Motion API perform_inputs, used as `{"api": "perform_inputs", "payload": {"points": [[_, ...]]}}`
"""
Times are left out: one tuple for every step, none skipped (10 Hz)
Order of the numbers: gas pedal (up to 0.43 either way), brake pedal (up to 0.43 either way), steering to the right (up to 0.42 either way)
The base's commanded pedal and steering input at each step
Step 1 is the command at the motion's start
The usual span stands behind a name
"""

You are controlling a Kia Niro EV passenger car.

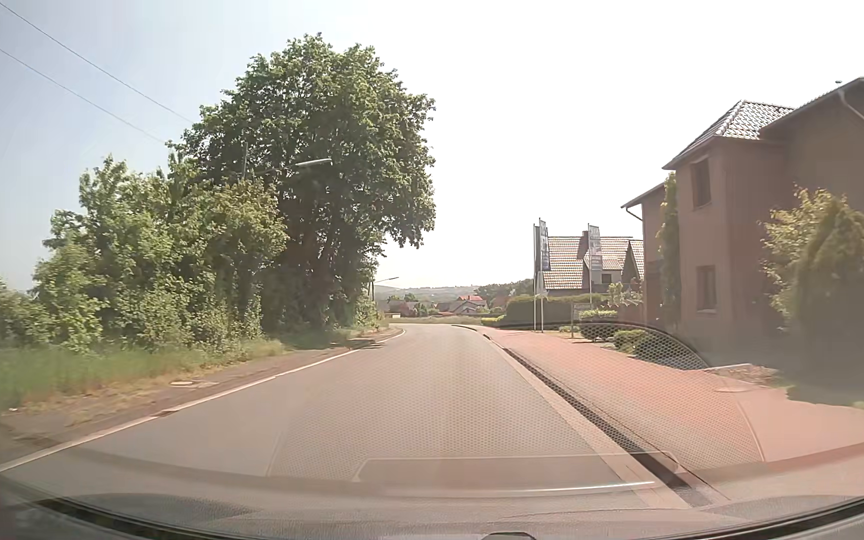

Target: Follow the waypoints while adhering to traffic rules and regulations

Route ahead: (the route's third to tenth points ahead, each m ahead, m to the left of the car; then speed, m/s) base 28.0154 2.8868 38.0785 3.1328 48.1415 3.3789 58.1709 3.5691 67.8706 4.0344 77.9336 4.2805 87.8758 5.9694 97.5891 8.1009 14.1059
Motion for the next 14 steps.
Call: {"api": "perform_inputs", "payload": {"points": [[0.110,0.000,-0.002],[0.110,0.000,-0.002],[0.110,0.000,-0.003],[0.118,0.000,-0.003],[0.118,0.000,-0.003],[0.118,0.000,-0.003],[0.118,0.000,-0.003],[0.118,0.000,-0.003],[0.118,0.000,-0.003],[0.118,0.000,-0.003],[0.118,0.000,-0.003],[0.118,0.000,-0.003],[0.118,0.000,-0.003],[0.118,0.000,-0.003]]}}
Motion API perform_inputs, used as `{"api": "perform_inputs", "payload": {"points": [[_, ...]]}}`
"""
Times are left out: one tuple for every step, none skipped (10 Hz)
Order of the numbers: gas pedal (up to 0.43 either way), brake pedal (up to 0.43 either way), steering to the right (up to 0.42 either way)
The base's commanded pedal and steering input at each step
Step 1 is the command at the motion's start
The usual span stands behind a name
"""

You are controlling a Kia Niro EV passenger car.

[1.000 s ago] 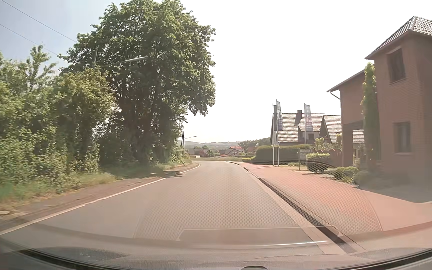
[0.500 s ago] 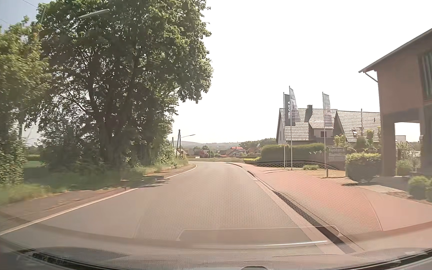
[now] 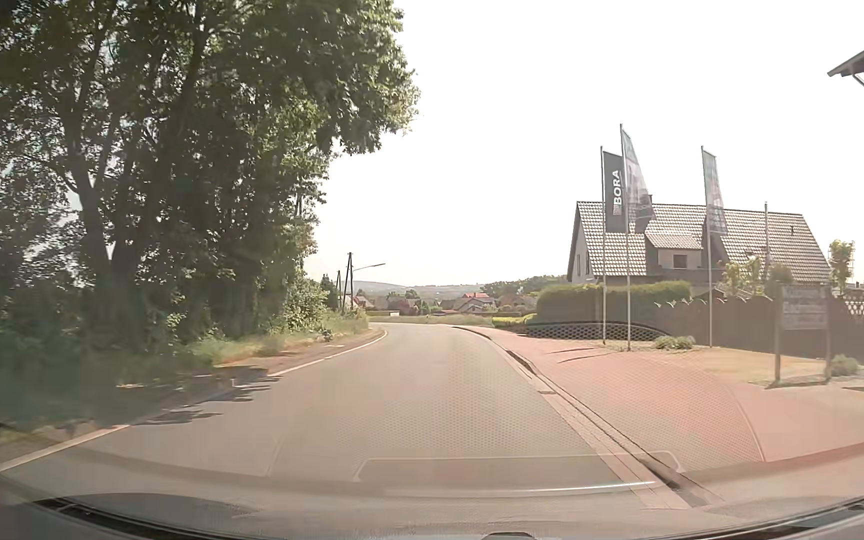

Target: Follow the waypoints while adhering to traffic rules and regulations

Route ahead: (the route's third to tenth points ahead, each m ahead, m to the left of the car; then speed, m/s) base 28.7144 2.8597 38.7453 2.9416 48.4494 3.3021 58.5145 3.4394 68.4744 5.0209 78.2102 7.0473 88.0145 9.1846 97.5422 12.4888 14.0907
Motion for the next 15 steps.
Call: {"api": "perform_inputs", "payload": {"points": [[0.118,0.000,-0.003],[0.118,0.000,-0.003],[0.118,0.000,-0.003],[0.118,0.000,-0.003],[0.118,0.000,-0.003],[0.118,0.000,-0.003],[0.118,0.000,-0.003],[0.130,0.000,-0.003],[0.130,0.000,-0.004],[0.130,0.000,-0.005],[0.130,0.000,-0.005],[0.130,0.000,-0.005],[0.130,0.000,-0.006],[0.130,0.000,-0.006],[0.138,0.000,-0.007]]}}
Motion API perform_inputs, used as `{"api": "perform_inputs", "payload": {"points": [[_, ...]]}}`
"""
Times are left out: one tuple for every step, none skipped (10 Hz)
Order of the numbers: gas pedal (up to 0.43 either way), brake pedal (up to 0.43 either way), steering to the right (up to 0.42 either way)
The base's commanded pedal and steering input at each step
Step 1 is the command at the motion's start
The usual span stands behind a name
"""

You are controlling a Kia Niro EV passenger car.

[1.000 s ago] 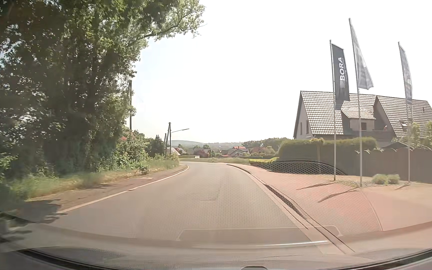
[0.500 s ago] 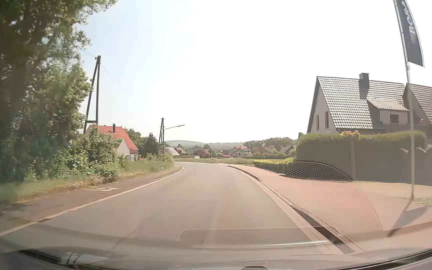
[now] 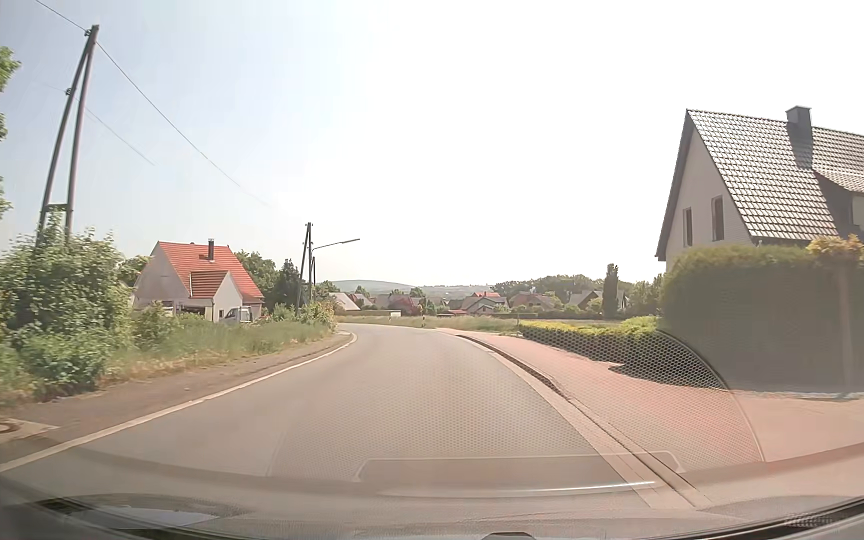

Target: Follow the waypoints while adhering to traffic rules and regulations

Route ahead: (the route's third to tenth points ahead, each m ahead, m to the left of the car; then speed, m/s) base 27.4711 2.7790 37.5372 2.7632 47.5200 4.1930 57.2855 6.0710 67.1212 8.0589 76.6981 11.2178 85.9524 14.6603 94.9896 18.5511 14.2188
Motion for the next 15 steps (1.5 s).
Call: {"api": "perform_inputs", "payload": {"points": [[0.138,0.000,-0.008],[0.138,0.000,-0.010],[0.130,0.000,-0.012],[0.130,0.000,-0.013],[0.118,0.000,-0.013],[0.110,0.000,-0.014],[0.079,0.000,-0.014],[0.067,0.000,-0.015],[0.067,0.000,-0.017],[0.067,0.000,-0.018],[0.059,0.000,-0.018],[0.047,0.000,-0.018],[0.039,0.000,-0.018],[0.039,0.000,-0.019],[0.039,0.000,-0.020]]}}
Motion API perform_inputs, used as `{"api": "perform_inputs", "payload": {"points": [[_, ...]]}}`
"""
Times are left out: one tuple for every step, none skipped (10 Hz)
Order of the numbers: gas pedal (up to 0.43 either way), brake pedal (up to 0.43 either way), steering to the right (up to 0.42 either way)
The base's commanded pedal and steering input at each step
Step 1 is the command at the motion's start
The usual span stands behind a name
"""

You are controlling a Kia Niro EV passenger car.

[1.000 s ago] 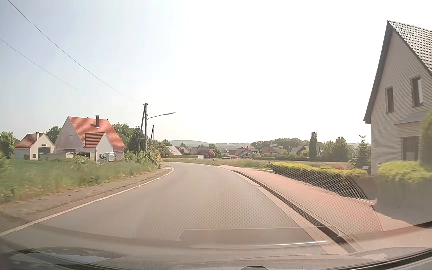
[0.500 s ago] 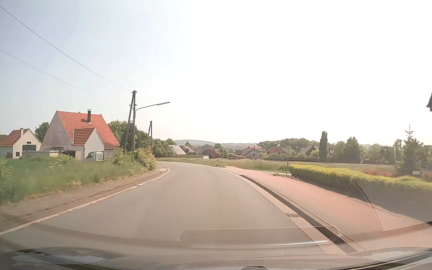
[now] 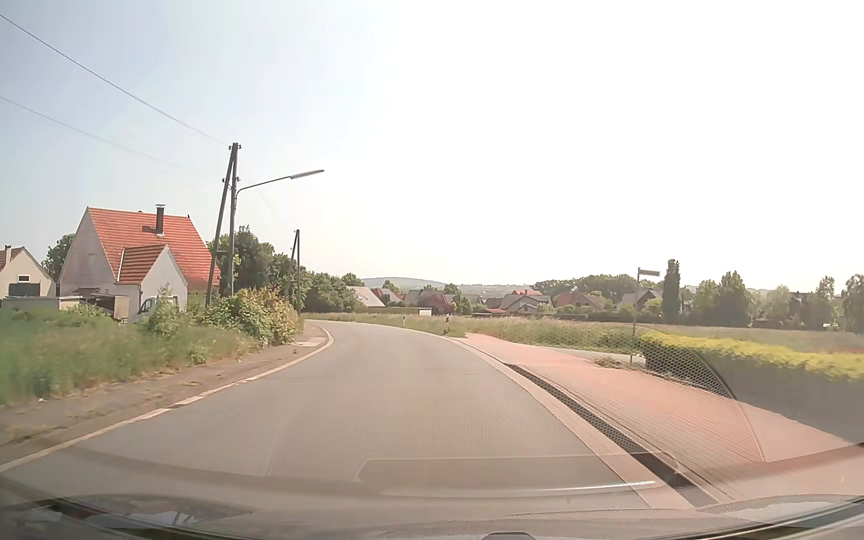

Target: Follow the waypoints while adhering to traffic rules and regulations

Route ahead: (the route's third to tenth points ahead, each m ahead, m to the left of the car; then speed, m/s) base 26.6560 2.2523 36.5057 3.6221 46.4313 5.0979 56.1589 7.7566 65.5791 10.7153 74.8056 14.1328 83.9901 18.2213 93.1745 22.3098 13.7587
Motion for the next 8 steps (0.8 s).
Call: {"api": "perform_inputs", "payload": {"points": [[0.028,0.000,-0.021],[0.028,0.000,-0.023],[0.039,0.000,-0.025],[0.039,0.000,-0.027],[0.047,0.000,-0.028],[0.059,0.000,-0.027],[0.067,0.000,-0.028],[0.079,0.000,-0.028]]}}
